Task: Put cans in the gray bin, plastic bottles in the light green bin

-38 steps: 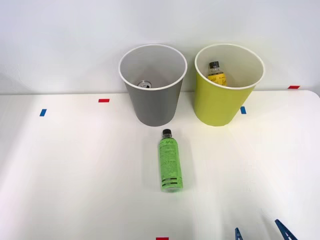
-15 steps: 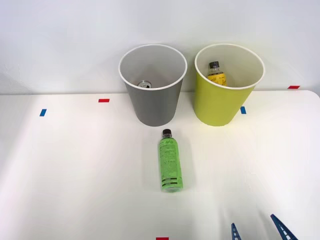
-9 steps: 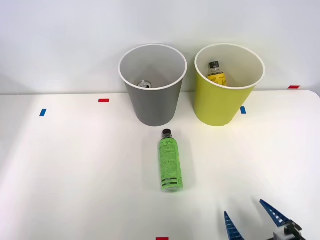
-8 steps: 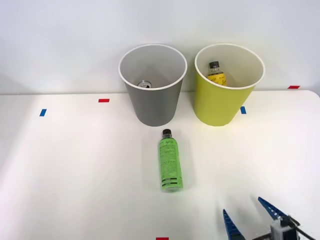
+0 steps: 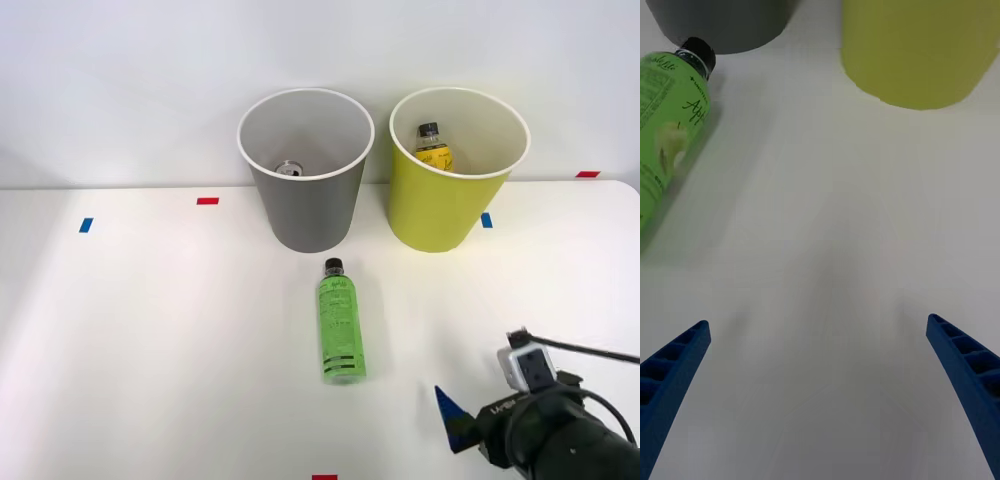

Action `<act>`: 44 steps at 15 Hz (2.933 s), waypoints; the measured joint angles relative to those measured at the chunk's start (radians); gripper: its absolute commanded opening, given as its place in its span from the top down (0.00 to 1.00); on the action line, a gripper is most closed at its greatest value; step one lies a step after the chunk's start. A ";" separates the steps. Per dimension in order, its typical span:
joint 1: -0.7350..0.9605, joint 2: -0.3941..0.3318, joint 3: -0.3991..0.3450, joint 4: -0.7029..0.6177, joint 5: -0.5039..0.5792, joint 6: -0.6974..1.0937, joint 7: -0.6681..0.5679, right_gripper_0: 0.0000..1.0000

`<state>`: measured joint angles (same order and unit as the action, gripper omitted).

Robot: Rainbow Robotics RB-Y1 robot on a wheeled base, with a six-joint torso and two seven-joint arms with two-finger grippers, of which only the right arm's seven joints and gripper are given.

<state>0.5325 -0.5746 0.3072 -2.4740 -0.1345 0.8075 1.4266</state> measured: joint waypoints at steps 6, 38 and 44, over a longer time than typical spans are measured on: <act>-0.325 0.014 0.082 -0.012 -0.104 0.426 -0.178 0.00; -1.133 0.274 0.308 0.631 -0.250 0.826 -0.718 0.00; -1.175 0.271 0.316 0.667 -0.257 0.887 -0.672 0.00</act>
<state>-0.6423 -0.3033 0.6236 -1.8067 -0.3919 1.6950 0.7541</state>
